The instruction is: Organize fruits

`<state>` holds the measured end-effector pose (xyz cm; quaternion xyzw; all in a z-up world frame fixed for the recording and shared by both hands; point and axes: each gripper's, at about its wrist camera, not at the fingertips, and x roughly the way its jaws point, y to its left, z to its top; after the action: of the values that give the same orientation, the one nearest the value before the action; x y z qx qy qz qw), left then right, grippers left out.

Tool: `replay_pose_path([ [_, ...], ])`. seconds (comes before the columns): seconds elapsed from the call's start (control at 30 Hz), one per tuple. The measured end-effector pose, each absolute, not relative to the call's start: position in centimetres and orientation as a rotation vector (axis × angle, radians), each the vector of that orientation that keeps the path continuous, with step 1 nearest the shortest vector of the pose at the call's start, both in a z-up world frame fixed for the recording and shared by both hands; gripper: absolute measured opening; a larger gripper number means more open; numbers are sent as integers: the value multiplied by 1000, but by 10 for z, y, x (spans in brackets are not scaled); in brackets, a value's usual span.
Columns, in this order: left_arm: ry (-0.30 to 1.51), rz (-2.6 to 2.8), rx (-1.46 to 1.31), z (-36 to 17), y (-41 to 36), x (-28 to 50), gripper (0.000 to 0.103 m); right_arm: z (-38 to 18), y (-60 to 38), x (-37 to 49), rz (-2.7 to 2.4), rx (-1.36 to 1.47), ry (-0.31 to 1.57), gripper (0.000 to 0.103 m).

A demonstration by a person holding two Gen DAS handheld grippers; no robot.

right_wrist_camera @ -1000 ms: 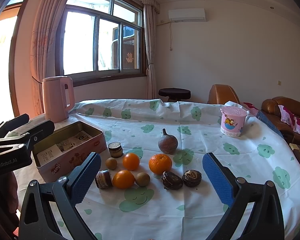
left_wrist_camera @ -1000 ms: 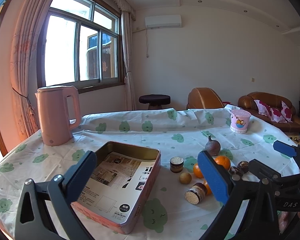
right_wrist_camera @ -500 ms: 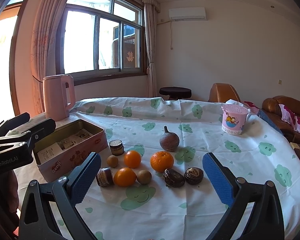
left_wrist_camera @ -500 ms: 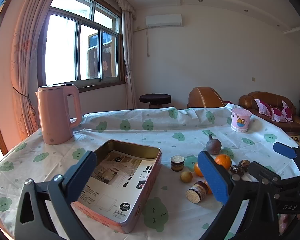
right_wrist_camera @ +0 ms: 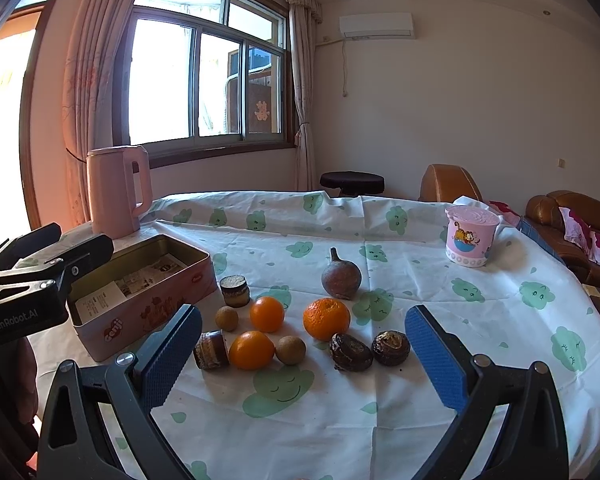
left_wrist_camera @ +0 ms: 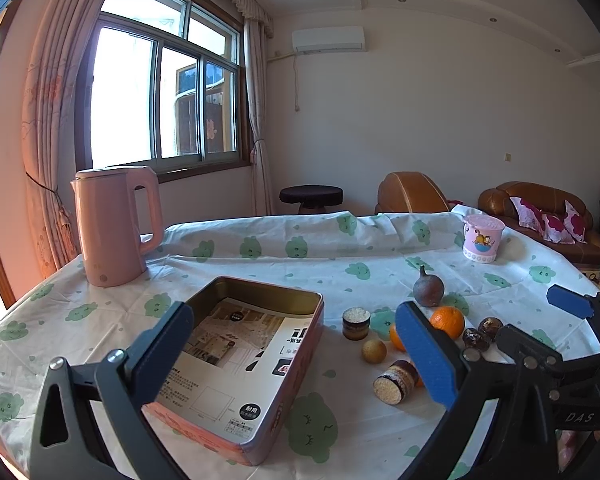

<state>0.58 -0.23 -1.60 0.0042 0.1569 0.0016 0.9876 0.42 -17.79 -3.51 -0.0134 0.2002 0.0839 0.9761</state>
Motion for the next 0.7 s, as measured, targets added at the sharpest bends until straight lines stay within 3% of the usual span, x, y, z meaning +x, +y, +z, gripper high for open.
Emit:
replay_pose_path([
  [0.7,330,2,13,-29,-2,4,103,-43,-183,4,166,-14,411,102],
])
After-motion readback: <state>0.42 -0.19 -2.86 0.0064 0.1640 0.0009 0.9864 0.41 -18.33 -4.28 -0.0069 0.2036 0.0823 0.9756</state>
